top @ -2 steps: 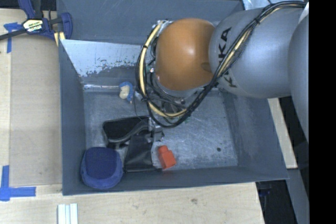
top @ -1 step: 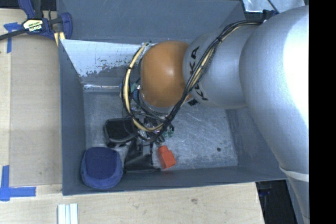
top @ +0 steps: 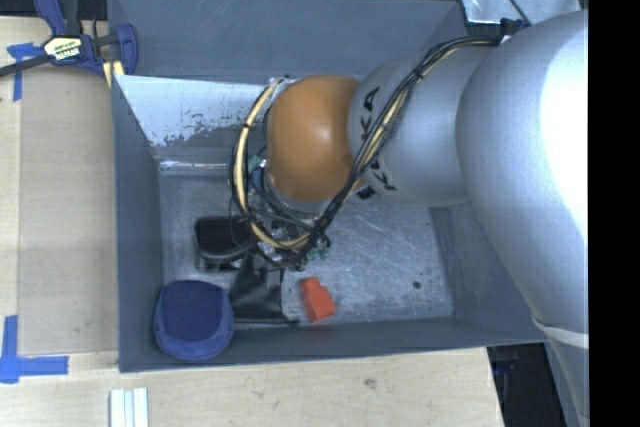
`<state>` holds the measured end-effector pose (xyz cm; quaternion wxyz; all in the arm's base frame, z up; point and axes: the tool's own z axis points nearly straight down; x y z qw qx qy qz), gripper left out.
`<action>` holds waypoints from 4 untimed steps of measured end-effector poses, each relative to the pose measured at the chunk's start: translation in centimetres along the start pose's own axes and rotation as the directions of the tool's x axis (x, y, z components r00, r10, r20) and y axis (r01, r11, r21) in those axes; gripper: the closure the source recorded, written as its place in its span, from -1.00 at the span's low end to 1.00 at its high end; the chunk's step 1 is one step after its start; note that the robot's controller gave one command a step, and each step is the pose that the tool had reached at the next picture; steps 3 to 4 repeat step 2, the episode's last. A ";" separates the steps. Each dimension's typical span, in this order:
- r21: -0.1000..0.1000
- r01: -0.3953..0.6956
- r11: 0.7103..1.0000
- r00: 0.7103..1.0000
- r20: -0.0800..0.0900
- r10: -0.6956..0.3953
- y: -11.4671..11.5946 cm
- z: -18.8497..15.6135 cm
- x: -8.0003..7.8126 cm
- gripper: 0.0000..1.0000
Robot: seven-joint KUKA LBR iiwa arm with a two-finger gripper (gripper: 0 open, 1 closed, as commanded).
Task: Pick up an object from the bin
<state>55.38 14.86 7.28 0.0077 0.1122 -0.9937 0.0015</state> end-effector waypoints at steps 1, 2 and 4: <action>0.000 0.010 1.000 1.000 0.018 -0.010 1.2 -12.3 4.7 1.00; 0.000 0.016 1.000 1.000 0.021 -0.016 1.6 -19.8 4.0 1.00; 0.000 0.016 1.000 1.000 0.021 -0.016 1.6 -19.8 4.0 1.00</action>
Offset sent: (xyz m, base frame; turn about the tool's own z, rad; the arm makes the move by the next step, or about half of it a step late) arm -0.0470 0.0025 0.1220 -0.0097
